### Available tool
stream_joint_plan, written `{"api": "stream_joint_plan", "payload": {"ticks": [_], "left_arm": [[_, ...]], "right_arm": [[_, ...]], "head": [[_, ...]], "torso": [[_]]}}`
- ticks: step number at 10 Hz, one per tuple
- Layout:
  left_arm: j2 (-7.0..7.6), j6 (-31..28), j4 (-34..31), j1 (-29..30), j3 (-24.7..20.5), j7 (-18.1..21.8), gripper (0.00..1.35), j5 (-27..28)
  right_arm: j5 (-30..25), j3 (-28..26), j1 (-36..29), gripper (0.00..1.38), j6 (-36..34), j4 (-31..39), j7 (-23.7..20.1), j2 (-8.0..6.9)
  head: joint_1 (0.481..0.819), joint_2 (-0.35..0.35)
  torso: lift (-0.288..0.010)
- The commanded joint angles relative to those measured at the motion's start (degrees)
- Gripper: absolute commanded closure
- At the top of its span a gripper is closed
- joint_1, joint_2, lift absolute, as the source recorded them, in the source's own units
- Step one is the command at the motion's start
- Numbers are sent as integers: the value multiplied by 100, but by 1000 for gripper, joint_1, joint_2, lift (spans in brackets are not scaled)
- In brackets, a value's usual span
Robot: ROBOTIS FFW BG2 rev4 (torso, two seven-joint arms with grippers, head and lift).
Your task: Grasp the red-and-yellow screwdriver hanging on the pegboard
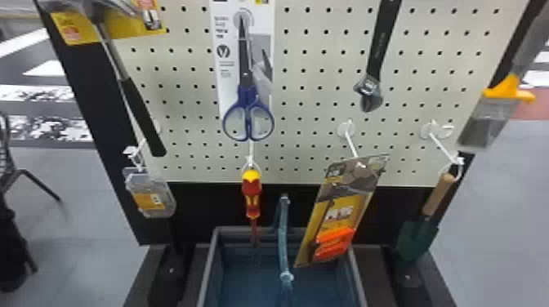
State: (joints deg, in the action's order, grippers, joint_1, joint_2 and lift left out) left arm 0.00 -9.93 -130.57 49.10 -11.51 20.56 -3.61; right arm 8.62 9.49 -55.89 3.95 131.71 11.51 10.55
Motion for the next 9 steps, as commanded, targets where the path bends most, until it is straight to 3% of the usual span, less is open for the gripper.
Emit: {"api": "stream_joint_plan", "payload": {"ticks": [1,9], "left_arm": [[-15,0,0,-10,0,0,377,-8],[-15,-35,0,-145,88,0,378,-149]], "right_arm": [[0,0,0,113,-8,-1,0,-9],[-9,0,0,113,-26,-15,-8,-27]], "head": [[549,0],[549,0]], "torso": [[-100],[-100]]}}
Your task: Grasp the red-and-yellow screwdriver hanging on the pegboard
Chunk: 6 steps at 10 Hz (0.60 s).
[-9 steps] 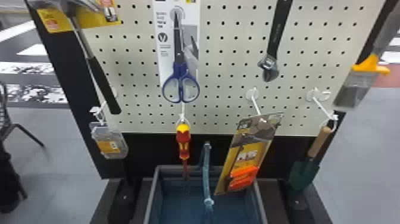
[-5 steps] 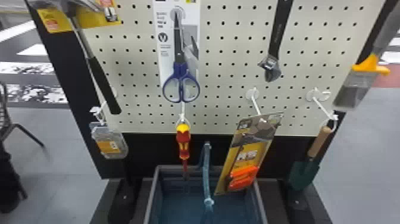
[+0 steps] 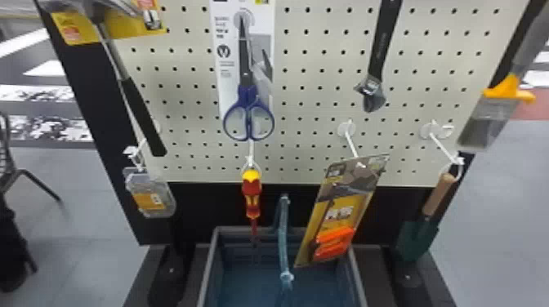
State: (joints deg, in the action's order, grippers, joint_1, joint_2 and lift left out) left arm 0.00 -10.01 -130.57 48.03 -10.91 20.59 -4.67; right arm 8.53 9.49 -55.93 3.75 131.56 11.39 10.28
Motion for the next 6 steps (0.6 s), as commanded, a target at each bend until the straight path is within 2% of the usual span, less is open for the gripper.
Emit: {"api": "stream_joint_plan", "payload": {"ticks": [1,2,4,6], "left_arm": [[-15,-36,28,-136,115,6,378,-174],[18,-45,56,-235,212,6,378,-315],[176,-71,42,-505,317,32,381,-491],[202,-194,112,-875,326,322,381,-500]], "right_arm": [[9,0,3,113,-6,-14,-5,0],[0,0,3,113,-15,-28,-23,-17],[-9,0,15,113,-32,-42,-49,-26],[-9,0,28,113,-50,-56,-67,-35]], "head": [[549,0],[549,0],[549,0],[549,0]], "torso": [[-100],[-100],[-100],[-100]]}}
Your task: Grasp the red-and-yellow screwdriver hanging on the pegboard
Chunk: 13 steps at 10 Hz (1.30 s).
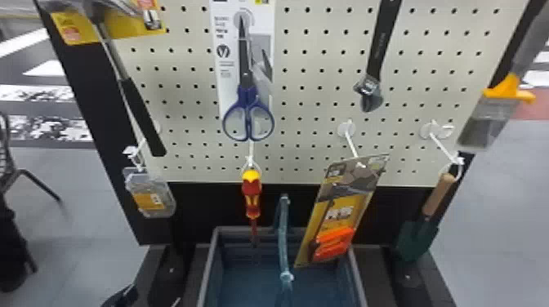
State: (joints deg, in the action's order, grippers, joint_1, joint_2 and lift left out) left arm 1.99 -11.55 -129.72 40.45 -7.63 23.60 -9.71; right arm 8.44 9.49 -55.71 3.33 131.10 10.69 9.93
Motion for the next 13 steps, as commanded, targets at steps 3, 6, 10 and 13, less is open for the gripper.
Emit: {"api": "stream_joint_plan", "payload": {"ticks": [3,6,10,13], "left_arm": [[12,-251,238,-646,-10,549,381,4],[83,-427,604,-1384,122,1173,381,65],[118,-550,1166,-2344,192,1876,381,259],[302,-646,1434,-2996,482,2175,381,83]], "right_arm": [[-17,0,43,113,-35,-25,-41,-9],[-35,0,93,113,-70,-39,-85,-9],[-70,0,142,113,-114,-67,-138,-35],[-97,0,203,111,-131,-109,-199,-79]], "head": [[549,0],[549,0],[549,0],[549,0]], "torso": [[-100],[-100],[-100],[-100]]}}
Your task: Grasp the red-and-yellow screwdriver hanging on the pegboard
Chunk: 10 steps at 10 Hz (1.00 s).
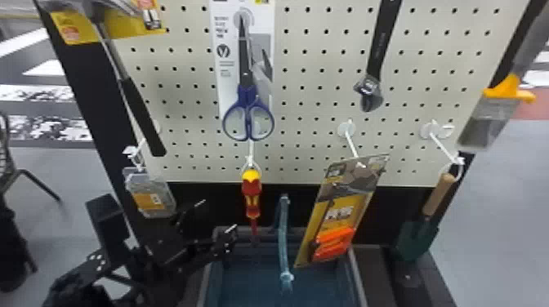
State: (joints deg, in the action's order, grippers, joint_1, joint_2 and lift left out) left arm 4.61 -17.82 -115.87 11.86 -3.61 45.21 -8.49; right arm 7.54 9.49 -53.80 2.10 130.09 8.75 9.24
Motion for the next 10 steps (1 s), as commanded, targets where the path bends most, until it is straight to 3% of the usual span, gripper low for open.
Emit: {"api": "stream_joint_plan", "payload": {"ticks": [1,6,10], "left_arm": [[57,-11,189,-334,185,94,381,-65],[136,-73,962,-1121,624,744,381,-179],[207,-117,1074,-1466,730,1069,381,67]], "right_arm": [[-16,0,36,111,-16,-22,-31,-27],[-42,9,98,111,-16,-64,-84,-63],[-60,9,122,111,-34,-92,-119,-80]], "head": [[549,0],[549,0],[549,0]], "torso": [[-100],[-100],[-100]]}}
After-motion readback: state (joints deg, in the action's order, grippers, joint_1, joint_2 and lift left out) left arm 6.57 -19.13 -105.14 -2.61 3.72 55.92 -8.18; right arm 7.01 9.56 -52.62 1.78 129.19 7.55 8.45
